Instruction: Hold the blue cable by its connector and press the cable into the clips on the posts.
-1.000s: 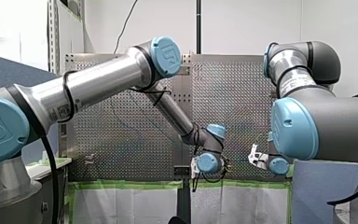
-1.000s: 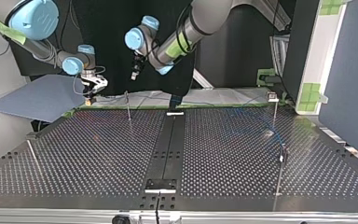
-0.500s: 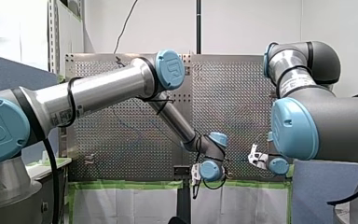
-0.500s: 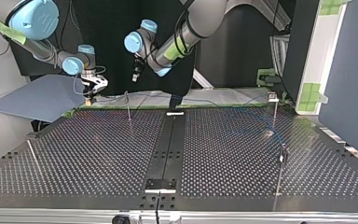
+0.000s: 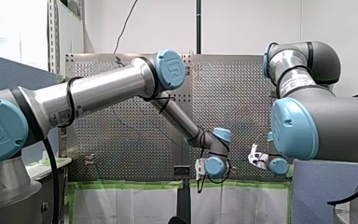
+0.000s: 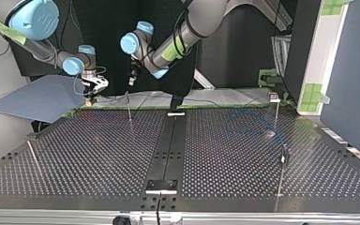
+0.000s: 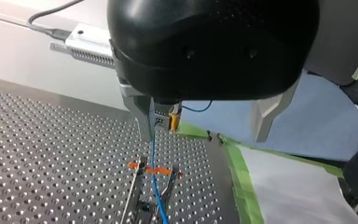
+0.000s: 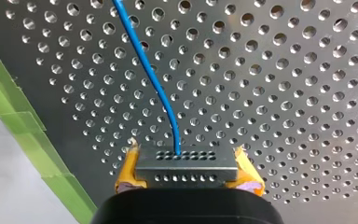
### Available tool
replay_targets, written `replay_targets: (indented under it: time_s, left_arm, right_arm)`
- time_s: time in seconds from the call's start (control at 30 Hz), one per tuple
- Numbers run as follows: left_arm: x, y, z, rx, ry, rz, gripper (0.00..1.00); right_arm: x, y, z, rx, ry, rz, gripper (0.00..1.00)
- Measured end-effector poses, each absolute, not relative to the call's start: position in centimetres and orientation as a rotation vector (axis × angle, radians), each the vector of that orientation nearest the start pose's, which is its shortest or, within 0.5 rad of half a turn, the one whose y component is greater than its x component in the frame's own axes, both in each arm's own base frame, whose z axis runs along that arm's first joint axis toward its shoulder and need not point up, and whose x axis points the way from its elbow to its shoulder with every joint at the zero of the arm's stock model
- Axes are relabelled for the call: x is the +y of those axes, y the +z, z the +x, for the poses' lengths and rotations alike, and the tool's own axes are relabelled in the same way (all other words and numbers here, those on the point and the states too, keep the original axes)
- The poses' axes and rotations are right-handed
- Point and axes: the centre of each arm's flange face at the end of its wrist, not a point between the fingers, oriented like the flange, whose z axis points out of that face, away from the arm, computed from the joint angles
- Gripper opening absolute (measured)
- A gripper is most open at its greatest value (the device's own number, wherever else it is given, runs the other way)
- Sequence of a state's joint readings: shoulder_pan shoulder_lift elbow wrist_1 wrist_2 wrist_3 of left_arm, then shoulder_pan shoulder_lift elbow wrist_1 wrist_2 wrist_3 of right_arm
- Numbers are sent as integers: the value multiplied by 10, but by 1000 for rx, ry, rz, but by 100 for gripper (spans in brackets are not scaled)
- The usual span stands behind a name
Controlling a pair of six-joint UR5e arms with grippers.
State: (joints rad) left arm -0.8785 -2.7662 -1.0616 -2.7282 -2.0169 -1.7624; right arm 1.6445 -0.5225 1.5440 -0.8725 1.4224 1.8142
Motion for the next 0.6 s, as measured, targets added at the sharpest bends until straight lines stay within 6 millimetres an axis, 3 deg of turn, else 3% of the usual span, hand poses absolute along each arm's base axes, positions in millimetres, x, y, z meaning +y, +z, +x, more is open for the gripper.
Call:
replay_targets:
  time_s: [0.6]
  left_arm:
    - [-658,-32,423,1760,-380,290,100]
  right_arm:
    - [-643,-73,197,-1423,1465,1370,0]
